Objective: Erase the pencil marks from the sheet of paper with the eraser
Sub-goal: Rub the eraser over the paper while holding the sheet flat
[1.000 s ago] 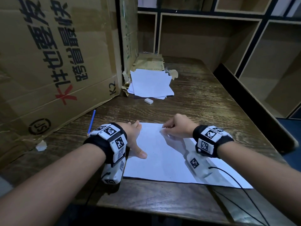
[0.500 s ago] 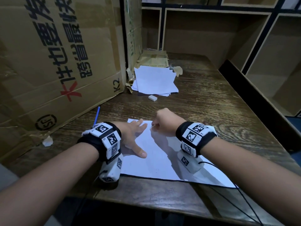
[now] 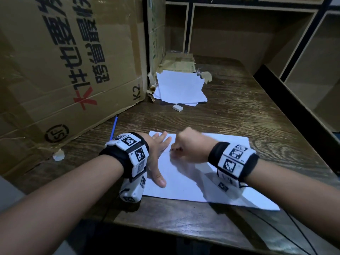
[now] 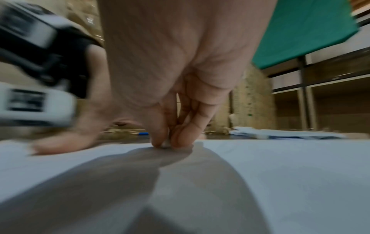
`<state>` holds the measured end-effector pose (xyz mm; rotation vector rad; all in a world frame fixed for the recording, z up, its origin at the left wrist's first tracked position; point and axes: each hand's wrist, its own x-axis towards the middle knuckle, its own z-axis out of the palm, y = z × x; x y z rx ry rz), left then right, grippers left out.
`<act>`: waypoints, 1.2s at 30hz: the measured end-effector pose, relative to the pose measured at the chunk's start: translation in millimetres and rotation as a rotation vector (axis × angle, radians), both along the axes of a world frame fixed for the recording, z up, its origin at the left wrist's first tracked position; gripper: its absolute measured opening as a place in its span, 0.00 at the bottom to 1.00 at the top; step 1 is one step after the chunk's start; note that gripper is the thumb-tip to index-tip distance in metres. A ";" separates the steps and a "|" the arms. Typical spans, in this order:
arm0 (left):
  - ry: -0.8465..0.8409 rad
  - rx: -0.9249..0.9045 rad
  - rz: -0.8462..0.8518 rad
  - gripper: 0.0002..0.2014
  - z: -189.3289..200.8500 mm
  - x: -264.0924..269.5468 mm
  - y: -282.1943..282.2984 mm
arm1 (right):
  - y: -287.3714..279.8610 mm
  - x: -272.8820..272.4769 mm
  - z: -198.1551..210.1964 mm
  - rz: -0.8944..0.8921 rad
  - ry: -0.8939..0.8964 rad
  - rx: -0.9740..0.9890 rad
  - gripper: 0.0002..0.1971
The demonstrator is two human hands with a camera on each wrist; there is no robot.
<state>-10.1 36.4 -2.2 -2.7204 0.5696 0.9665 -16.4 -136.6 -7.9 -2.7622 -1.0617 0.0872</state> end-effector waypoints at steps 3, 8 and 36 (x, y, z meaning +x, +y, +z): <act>0.012 -0.063 0.010 0.78 -2.2 0.8 3.7 | 13.5 -29.8 0.4 0.151 0.102 0.007 0.14; -0.002 -0.039 -0.004 0.79 -3.4 1.3 2.9 | 4.4 -7.8 4.2 0.068 -0.003 -0.042 0.16; -0.002 0.028 0.003 0.80 -3.4 0.9 0.4 | -3.9 -29.7 -3.1 0.203 0.095 -0.108 0.17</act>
